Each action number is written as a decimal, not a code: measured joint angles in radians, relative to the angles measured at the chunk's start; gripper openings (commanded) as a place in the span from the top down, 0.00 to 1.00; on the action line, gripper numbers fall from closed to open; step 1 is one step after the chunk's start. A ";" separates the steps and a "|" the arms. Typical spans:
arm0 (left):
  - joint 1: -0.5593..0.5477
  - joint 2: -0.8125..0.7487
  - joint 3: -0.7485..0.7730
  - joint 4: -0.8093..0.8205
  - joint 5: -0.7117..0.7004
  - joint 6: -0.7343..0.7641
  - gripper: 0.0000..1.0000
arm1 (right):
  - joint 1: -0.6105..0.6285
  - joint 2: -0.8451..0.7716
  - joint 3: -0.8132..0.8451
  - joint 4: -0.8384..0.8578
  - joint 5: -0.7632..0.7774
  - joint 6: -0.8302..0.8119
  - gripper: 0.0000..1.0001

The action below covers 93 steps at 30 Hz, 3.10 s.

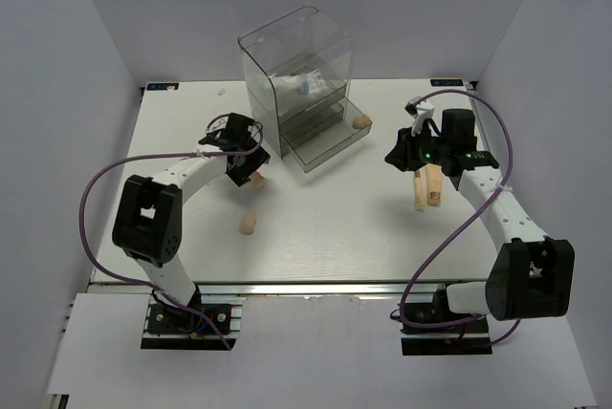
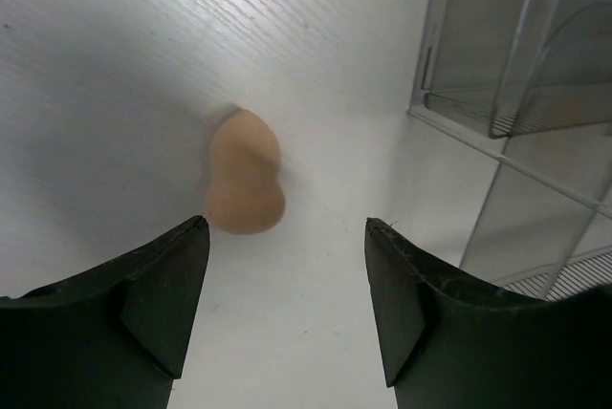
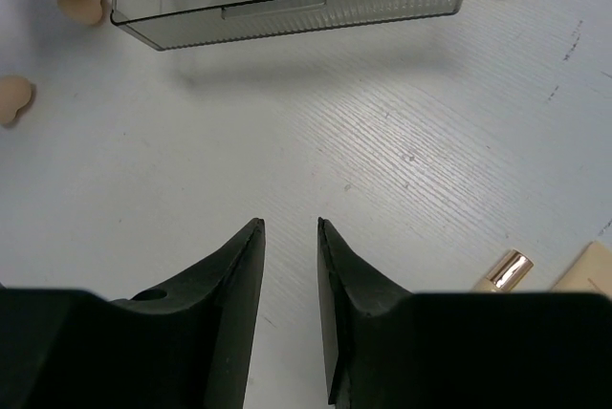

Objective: Organize the makeup

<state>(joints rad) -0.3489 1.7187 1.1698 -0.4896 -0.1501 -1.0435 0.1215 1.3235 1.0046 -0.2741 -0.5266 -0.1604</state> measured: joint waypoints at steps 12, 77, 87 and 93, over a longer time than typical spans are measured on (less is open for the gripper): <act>-0.006 0.135 0.055 -0.112 -0.018 0.076 0.47 | -0.024 0.007 -0.005 0.037 -0.001 0.049 0.66; -0.283 0.215 0.365 0.271 0.027 0.957 0.25 | -0.107 0.092 0.010 0.040 -0.116 -0.133 0.40; -0.282 0.022 0.345 0.253 0.019 0.797 0.27 | -0.107 0.536 0.514 -0.047 -0.047 -0.253 0.50; -0.260 -0.259 0.124 0.285 -0.011 0.620 0.02 | -0.098 0.693 0.661 -0.018 0.029 0.081 0.47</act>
<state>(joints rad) -0.6086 1.4601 1.2942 -0.2050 -0.1612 -0.4236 0.0231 2.0163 1.6657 -0.2924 -0.4973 -0.0795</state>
